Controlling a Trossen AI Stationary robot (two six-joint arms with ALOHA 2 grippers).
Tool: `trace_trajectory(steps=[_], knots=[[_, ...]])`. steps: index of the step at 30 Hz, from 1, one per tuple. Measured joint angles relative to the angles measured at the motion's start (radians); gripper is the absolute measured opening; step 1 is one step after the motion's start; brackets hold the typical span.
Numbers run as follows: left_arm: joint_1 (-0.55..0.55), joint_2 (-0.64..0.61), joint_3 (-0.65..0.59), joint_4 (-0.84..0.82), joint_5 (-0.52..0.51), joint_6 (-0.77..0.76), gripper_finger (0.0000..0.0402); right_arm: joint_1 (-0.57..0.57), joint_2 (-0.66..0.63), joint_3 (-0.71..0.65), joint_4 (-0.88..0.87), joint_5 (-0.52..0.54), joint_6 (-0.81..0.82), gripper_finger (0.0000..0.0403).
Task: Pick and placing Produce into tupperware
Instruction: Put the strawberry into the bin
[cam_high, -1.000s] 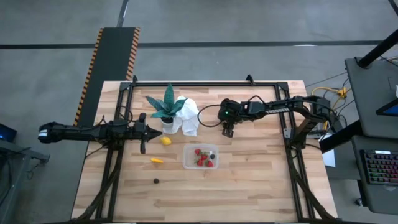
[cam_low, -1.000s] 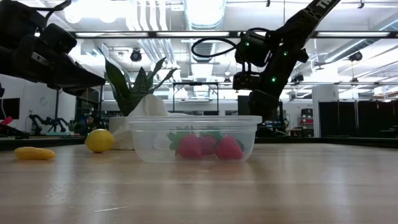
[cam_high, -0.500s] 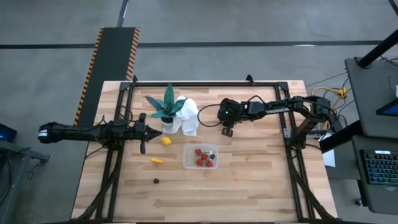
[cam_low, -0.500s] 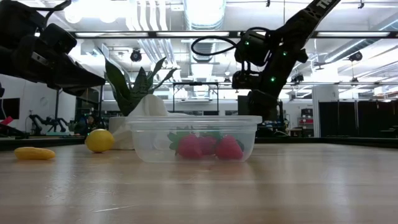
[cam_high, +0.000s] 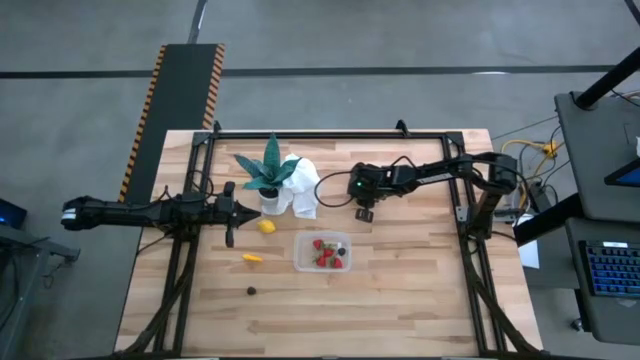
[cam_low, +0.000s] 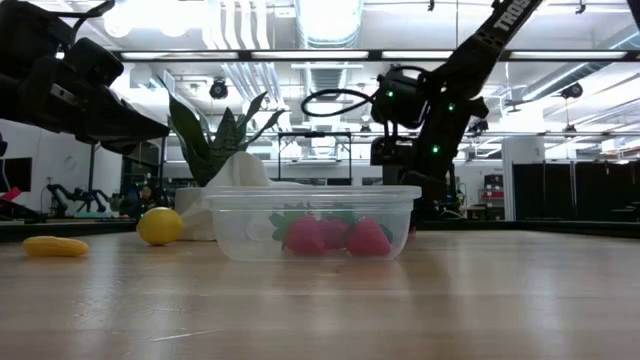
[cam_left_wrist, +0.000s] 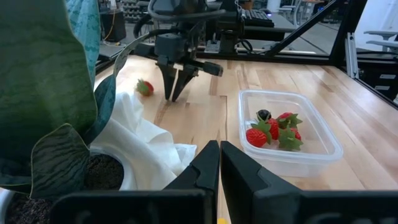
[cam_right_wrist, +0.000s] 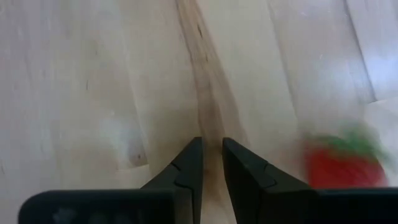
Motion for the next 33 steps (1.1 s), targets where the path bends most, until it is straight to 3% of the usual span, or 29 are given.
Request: trace_trajectory(steps=[9,15,21,27,33], knots=[[0.000,0.002,0.000,-0.001,0.000,0.000,0.0000,0.000,-0.051,0.025,-0.056,0.003,0.006,0.0054],[0.000,0.005,0.000,0.002,0.000,0.000,0.0000,-0.002,-0.156,0.045,-0.073,0.076,-0.064,0.0057],[0.000,0.005,0.000,0.001,0.000,0.000,0.0000,-0.040,-0.230,0.046,-0.083,0.080,-0.128,0.0122],[0.000,0.005,0.000,0.001,0.000,0.000,0.0000,-0.144,-0.214,0.044,-0.117,0.081,-0.101,0.0197],[0.000,0.007,0.000,0.000,0.000,-0.001,0.0000,-0.222,-0.171,0.043,-0.119,0.072,-0.078,0.0219]])
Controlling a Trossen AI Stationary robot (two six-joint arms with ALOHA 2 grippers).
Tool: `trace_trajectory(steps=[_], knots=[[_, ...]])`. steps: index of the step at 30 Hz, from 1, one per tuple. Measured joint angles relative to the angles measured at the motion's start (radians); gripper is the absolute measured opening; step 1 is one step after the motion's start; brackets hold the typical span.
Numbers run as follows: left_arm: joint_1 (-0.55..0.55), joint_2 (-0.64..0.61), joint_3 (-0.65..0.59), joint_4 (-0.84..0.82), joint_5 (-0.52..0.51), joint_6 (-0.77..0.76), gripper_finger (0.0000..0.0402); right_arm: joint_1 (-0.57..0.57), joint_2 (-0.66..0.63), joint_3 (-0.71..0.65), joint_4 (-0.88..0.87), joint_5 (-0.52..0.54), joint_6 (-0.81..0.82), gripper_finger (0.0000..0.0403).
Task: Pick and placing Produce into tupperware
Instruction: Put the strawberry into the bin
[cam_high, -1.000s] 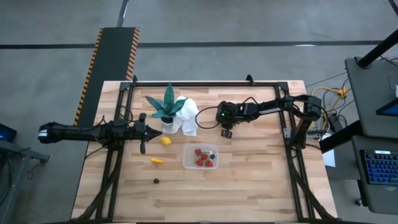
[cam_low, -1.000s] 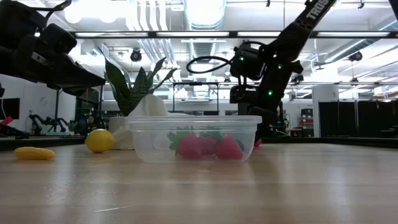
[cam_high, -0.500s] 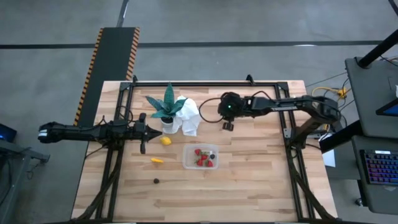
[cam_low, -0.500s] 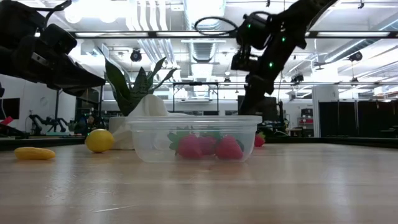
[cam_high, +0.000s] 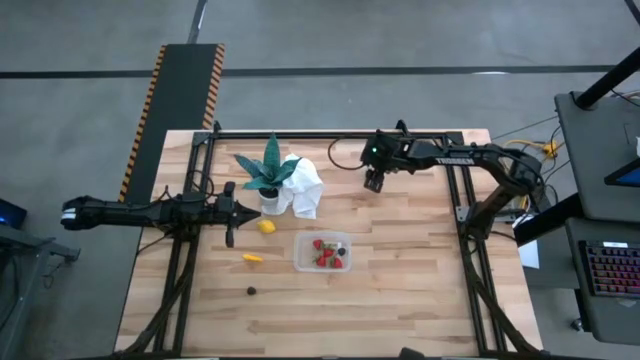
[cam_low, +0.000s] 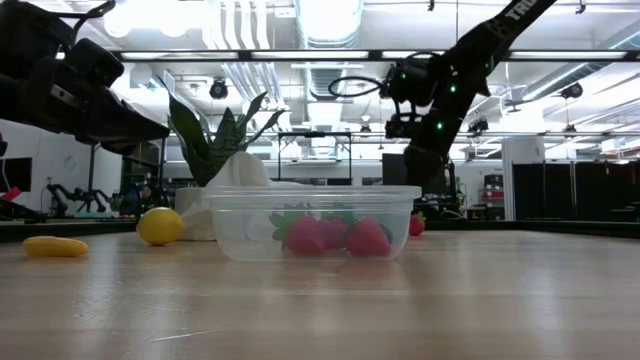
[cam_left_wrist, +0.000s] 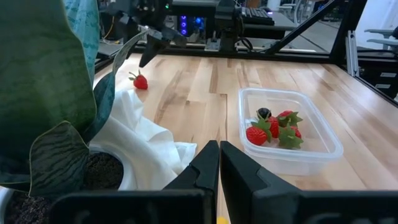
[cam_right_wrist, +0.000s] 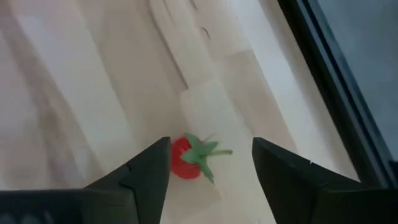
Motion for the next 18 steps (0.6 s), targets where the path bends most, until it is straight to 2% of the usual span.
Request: trace_trajectory(steps=[6,18], knots=[[0.000,0.001,0.000,-0.002,0.000,0.000,0.0000,-0.023,0.008,0.000,0.001,-0.042,0.057,0.0219],[0.000,0.021,0.000,-0.001,0.000,0.000,0.0000,-0.060,0.009,0.000,0.010,-0.046,0.074,0.0219]])
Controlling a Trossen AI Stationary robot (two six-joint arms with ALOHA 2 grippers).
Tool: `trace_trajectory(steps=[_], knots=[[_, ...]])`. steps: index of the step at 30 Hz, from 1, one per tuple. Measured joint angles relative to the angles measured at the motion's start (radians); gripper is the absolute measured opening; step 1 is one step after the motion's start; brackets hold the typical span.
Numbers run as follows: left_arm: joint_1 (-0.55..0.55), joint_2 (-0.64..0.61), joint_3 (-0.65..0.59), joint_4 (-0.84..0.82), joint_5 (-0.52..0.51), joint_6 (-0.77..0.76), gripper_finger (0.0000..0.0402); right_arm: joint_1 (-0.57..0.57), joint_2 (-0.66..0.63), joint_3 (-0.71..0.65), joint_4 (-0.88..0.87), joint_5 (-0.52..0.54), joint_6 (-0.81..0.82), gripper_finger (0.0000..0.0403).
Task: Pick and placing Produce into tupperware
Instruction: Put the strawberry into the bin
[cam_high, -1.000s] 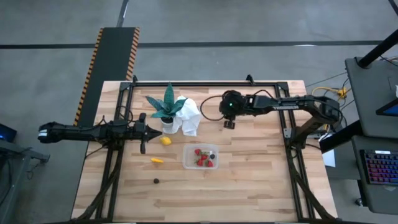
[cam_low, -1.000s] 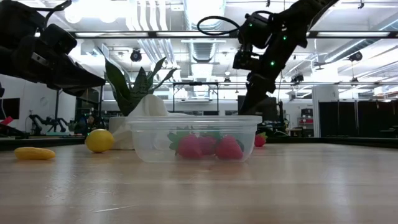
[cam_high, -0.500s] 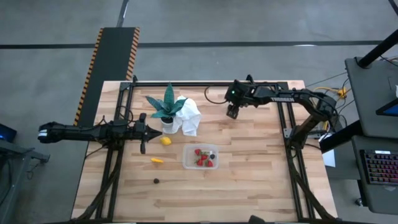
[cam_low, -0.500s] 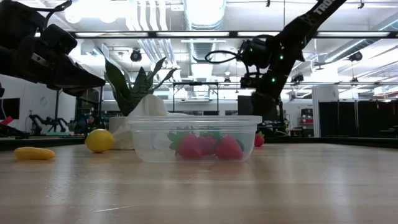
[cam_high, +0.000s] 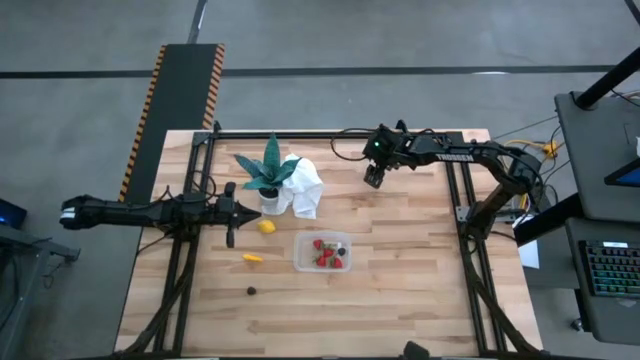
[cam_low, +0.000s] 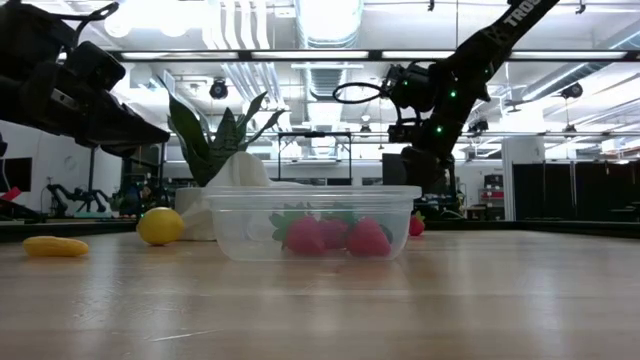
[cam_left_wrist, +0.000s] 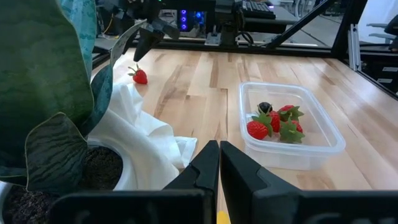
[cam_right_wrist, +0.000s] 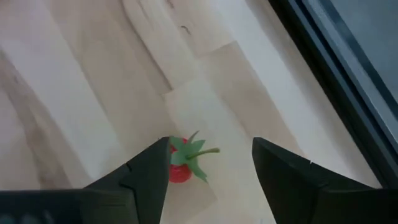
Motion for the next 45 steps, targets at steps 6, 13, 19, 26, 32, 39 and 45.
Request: trace_trajectory(steps=[6,13,19,26,32,39,45], knots=[[0.000,0.006,0.000,0.002,0.000,0.000,0.0000,-0.011,0.000,-0.007,0.006,0.000,0.048,0.0219],[0.000,0.007,0.000,0.003,0.000,0.000,0.0000,-0.015,0.001,-0.009,0.014,0.024,0.180,0.0219],[0.000,0.005,0.000,0.003,0.000,0.000,0.0000,-0.015,0.001,-0.010,0.006,0.050,0.253,0.0219],[0.000,0.005,0.000,0.003,0.000,0.000,0.0000,-0.015,0.001,-0.013,-0.002,0.048,0.348,0.0219],[0.000,0.004,0.000,0.002,0.000,0.000,0.0000,-0.015,0.001,-0.017,-0.020,0.042,0.401,0.0219],[0.000,0.005,0.000,0.002,0.000,0.000,0.0000,-0.015,0.015,-0.039,0.004,0.045,0.443,0.0219],[0.000,0.004,0.000,0.002,0.000,0.000,0.0000,-0.012,0.084,-0.036,0.049,0.024,0.442,0.0219]])
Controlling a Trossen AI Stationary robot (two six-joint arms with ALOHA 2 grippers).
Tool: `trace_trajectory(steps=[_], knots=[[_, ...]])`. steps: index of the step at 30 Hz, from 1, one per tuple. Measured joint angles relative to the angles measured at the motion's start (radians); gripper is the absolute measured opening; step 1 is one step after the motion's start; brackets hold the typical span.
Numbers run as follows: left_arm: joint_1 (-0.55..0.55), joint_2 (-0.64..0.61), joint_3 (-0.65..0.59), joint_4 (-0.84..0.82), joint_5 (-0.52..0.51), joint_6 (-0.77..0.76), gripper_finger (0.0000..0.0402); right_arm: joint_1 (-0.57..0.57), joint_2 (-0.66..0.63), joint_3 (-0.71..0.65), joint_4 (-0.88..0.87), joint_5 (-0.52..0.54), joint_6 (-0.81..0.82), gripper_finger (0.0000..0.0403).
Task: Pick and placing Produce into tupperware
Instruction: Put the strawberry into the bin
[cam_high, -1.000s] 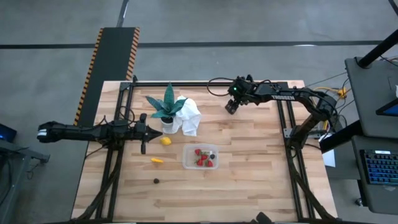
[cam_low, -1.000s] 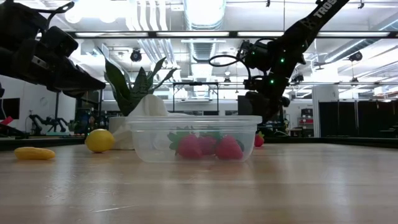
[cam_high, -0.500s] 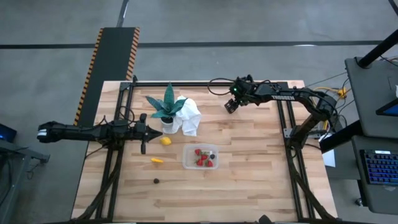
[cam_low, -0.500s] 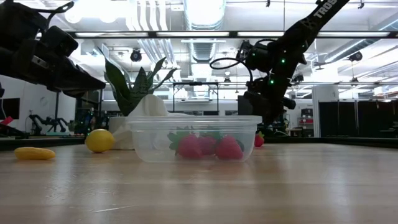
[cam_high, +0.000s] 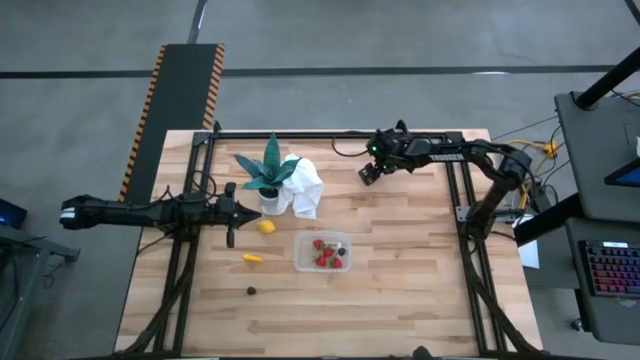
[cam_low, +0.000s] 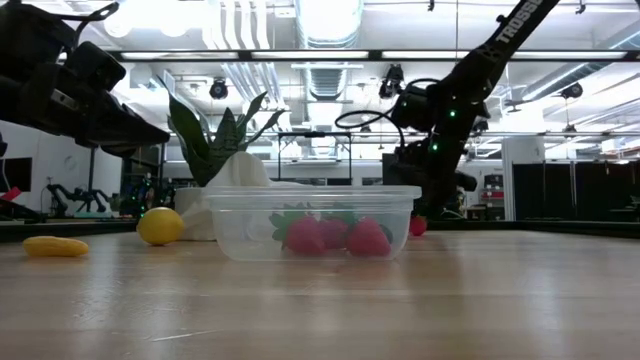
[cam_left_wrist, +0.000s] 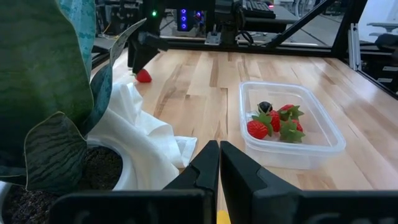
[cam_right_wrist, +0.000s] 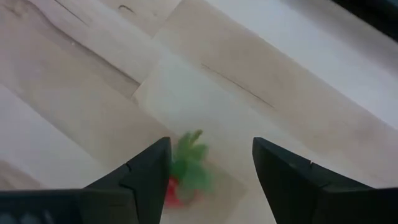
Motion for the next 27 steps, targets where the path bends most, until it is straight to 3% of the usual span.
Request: trace_trajectory(steps=[21,27], knots=[[0.000,0.001,0.000,-0.002,0.000,0.000,0.0000,0.001,0.018,0.003,-0.017,-0.033,-0.010,0.0219],[0.000,0.001,0.000,-0.002,0.000,0.000,0.0000,0.001,0.018,0.003,-0.016,-0.032,-0.015,0.0195]])
